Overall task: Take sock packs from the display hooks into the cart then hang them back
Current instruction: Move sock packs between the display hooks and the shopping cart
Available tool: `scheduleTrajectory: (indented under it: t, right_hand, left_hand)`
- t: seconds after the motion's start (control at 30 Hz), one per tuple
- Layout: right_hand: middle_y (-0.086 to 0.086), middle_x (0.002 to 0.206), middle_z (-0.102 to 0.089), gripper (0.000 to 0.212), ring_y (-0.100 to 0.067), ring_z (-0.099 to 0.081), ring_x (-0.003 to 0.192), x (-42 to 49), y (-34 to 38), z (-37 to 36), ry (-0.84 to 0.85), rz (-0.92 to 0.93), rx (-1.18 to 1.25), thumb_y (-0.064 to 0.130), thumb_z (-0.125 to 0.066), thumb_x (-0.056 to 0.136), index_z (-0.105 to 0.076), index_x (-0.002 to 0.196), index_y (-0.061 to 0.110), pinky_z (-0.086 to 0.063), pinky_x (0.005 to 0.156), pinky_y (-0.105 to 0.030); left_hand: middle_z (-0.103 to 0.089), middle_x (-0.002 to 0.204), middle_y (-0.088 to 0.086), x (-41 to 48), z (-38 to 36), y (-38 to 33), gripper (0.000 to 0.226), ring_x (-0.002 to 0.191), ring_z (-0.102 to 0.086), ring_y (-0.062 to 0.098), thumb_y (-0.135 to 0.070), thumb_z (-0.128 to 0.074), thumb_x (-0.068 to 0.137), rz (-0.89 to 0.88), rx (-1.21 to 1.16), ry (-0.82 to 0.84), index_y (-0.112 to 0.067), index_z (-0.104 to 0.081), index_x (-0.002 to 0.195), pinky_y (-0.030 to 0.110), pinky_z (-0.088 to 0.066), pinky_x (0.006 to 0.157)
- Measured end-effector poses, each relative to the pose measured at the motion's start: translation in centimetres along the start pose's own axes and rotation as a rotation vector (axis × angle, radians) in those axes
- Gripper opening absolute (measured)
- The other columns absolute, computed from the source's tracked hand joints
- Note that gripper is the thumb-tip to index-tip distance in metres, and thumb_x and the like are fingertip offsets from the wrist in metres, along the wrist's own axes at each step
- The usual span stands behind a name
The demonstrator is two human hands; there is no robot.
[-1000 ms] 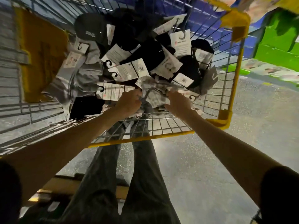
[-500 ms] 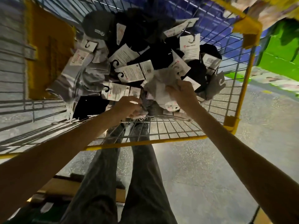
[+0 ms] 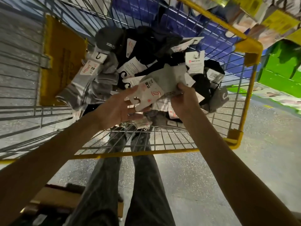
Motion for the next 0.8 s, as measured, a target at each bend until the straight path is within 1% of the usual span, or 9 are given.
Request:
scheduleTrajectory:
  t: [0.13, 0.23, 0.33, 0.43, 0.5, 0.57, 0.6, 0.7, 0.8]
  right_hand:
    - [-0.017, 0.102, -0.056, 0.015, -0.026, -0.058, 0.091, -0.9, -1.4, 0.5, 0.098, -0.067, -0.041, -0.006, -0.041, 0.093, -0.05, 0.104, 0.001, -0.053, 0.079, -0.038]
    - [-0.02, 0.107, -0.056, 0.023, -0.023, -0.066, 0.091, -2.0, -1.4, 1.0, 0.146, -0.114, -0.157, -0.005, -0.047, 0.094, -0.049, 0.116, -0.001, -0.058, 0.073, -0.029]
    - [-0.017, 0.099, -0.065, 0.023, -0.026, -0.067, 0.091, -2.6, -0.8, 2.1, 0.024, -0.097, -0.45, 0.007, -0.058, 0.092, -0.057, 0.113, -0.003, -0.056, 0.09, -0.036]
    - [-0.005, 0.109, -0.059, 0.034, -0.021, -0.062, 0.097, -3.1, 0.7, 1.8, -0.118, 0.309, -0.984, 0.018, -0.067, 0.085, -0.057, 0.117, 0.014, -0.054, 0.08, -0.033]
    - [-0.001, 0.126, -0.038, 0.055, -0.013, -0.047, 0.113, -3.8, 1.1, -0.1, 0.073, 0.589, -1.206, 0.024, -0.076, 0.078, -0.046, 0.124, 0.03, -0.051, 0.087, -0.026]
    - [0.002, 0.138, -0.029, 0.079, -0.013, -0.034, 0.129, -4.3, 0.9, -1.9, 0.347, 0.647, -1.378, 0.038, -0.081, 0.072, -0.038, 0.137, 0.033, -0.047, 0.1, -0.032]
    - [0.003, 0.14, -0.034, 0.084, -0.011, -0.037, 0.13, -4.3, 0.8, -2.7, 0.452, 0.612, -1.423, 0.042, -0.082, 0.07, -0.038, 0.14, 0.028, -0.047, 0.101, -0.035]
    - [0.001, 0.12, -0.064, 0.06, -0.005, -0.062, 0.108, -3.9, 0.2, -4.8, 0.63, 0.424, -1.28, 0.022, -0.081, 0.077, -0.053, 0.126, 0.004, -0.055, 0.087, -0.026]
    - [-0.01, 0.116, -0.069, 0.044, -0.02, -0.068, 0.105, -3.9, -0.4, -5.8, 0.608, 0.484, -1.148, 0.021, -0.071, 0.084, -0.059, 0.12, -0.002, -0.057, 0.088, -0.038]
  left_hand:
    - [-0.067, 0.121, 0.014, 0.2, 0.6, -0.2, 0.035, 0.115, -0.065, 0.031, -0.005, -0.061, 0.091, -0.144, 0.083, -0.195, -0.009, -0.057, 0.126, 0.045, -0.059, 0.087]
    - [-0.07, 0.115, 0.011, -0.1, 1.8, -0.9, 0.031, 0.112, -0.066, 0.027, -0.008, -0.06, 0.094, -0.24, 0.175, -0.367, -0.01, -0.06, 0.125, 0.041, -0.058, 0.09]
    - [-0.071, 0.106, 0.004, -1.7, 1.8, -3.0, 0.026, 0.107, -0.067, 0.019, -0.008, -0.059, 0.095, -0.383, 0.391, -0.486, -0.005, -0.064, 0.12, 0.034, -0.057, 0.09]
    - [-0.073, 0.096, -0.002, -3.7, 0.9, -6.1, 0.02, 0.092, -0.072, 0.017, -0.016, -0.062, 0.095, -0.499, 0.65, -0.472, -0.013, -0.068, 0.113, 0.033, -0.061, 0.076]
    - [-0.076, 0.091, -0.002, -4.7, 0.0, -7.9, 0.018, 0.084, -0.074, 0.025, -0.025, -0.066, 0.092, -0.502, 0.702, -0.392, -0.017, -0.071, 0.107, 0.042, -0.062, 0.07]
    - [-0.076, 0.086, -0.008, -5.2, -1.1, -9.3, 0.02, 0.081, -0.074, 0.014, -0.024, -0.068, 0.09, -0.538, 0.743, -0.344, -0.012, -0.073, 0.105, 0.028, -0.061, 0.068]
    - [-0.076, 0.087, -0.011, -5.2, -1.7, -9.9, 0.019, 0.085, -0.074, 0.01, -0.02, -0.069, 0.089, -0.567, 0.748, -0.335, -0.01, -0.072, 0.104, 0.023, -0.06, 0.071]
    - [-0.077, 0.099, 0.0, -4.6, -2.6, -10.8, 0.027, 0.098, -0.072, 0.021, -0.021, -0.07, 0.09, -0.626, 0.618, -0.337, 0.002, -0.07, 0.103, 0.042, -0.06, 0.086]
    - [-0.073, 0.111, 0.009, -3.1, -2.9, -9.7, 0.021, 0.104, -0.07, 0.024, -0.026, -0.06, 0.097, -0.528, 0.304, -0.266, -0.009, -0.066, 0.107, 0.046, -0.058, 0.09]
Point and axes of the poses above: each hand's wrist, its own x-axis towards the middle knuckle, its own z-axis out of the back of the hand, y = z × x, the point moved 3 cm from there along x, towards the middle knuckle
